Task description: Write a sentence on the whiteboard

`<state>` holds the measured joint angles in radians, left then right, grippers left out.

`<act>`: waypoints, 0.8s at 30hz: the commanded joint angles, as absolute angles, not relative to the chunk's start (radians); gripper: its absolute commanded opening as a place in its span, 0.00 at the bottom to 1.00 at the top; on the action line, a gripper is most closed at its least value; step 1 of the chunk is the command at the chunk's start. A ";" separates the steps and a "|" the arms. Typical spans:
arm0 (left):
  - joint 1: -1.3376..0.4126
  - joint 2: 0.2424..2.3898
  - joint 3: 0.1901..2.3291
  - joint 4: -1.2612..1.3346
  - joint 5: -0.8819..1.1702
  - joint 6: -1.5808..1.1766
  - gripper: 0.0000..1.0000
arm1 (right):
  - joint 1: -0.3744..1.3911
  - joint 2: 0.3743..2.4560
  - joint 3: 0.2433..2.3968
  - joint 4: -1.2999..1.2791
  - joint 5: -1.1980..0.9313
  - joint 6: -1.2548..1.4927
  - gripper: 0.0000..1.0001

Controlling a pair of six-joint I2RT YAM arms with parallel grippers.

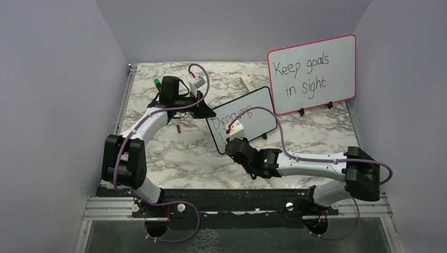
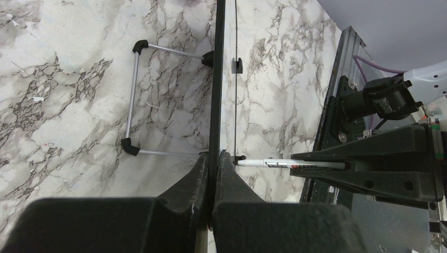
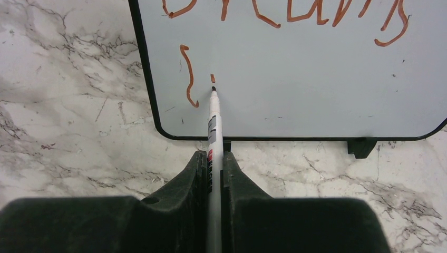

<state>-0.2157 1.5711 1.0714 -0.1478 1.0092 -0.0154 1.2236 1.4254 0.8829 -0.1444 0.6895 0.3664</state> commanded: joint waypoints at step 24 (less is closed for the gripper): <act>-0.250 1.648 1.020 -0.272 0.819 0.053 0.00 | 1.220 1.474 0.931 -0.245 0.647 0.397 0.01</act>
